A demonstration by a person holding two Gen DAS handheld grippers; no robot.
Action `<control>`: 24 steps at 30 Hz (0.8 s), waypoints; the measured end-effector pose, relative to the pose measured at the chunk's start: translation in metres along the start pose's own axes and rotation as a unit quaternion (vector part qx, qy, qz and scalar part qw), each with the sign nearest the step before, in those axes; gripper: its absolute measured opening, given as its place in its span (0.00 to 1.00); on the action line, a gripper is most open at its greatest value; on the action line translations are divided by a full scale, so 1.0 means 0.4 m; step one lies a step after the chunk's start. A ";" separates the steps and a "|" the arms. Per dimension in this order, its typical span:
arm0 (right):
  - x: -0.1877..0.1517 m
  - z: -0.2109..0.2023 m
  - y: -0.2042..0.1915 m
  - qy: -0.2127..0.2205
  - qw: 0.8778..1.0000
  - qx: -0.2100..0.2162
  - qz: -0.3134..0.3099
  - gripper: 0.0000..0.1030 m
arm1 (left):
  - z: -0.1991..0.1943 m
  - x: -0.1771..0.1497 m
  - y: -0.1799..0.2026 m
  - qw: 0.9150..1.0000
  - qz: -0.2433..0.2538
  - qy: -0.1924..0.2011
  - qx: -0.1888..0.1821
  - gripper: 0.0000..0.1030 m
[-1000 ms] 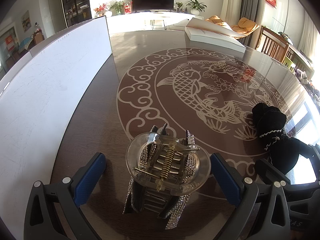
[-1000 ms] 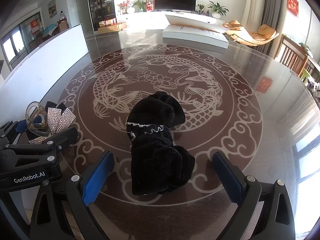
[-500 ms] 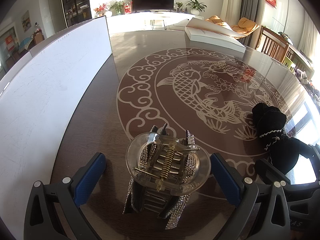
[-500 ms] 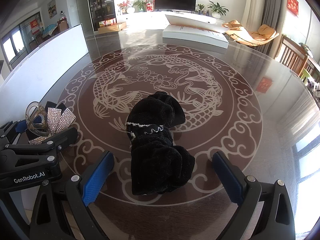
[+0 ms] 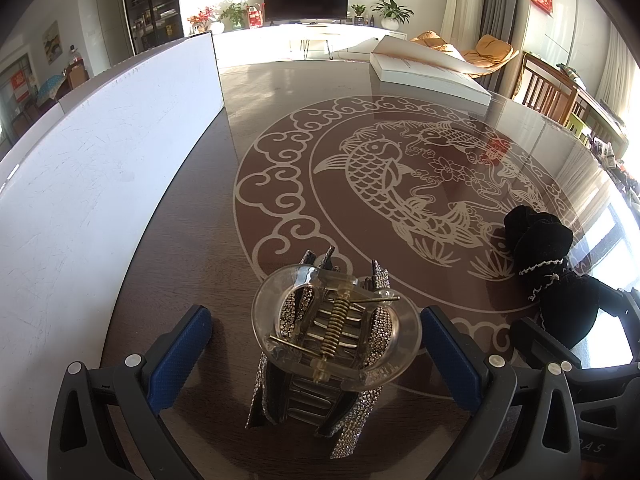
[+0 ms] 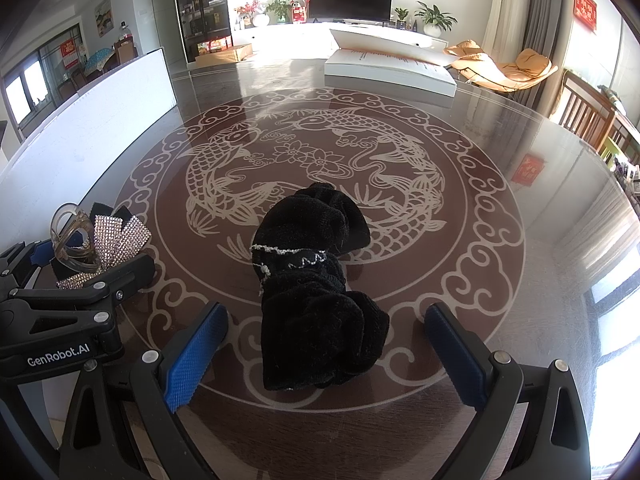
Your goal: Organize objects
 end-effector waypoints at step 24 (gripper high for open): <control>0.003 0.001 0.005 0.001 1.000 -0.005 0.006 1.00 | 0.001 0.001 0.001 1.000 0.000 0.000 0.000 1.00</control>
Point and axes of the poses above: each gripper's, at about its wrist camera, not at the fingertips, and z roughly the way its jaws point, y to its right, x to its top, the point moved 2 cm from there along z, roughly the way its jaws point, and after that the axes turned 5 degrees about -z, right-handed, at the moved point
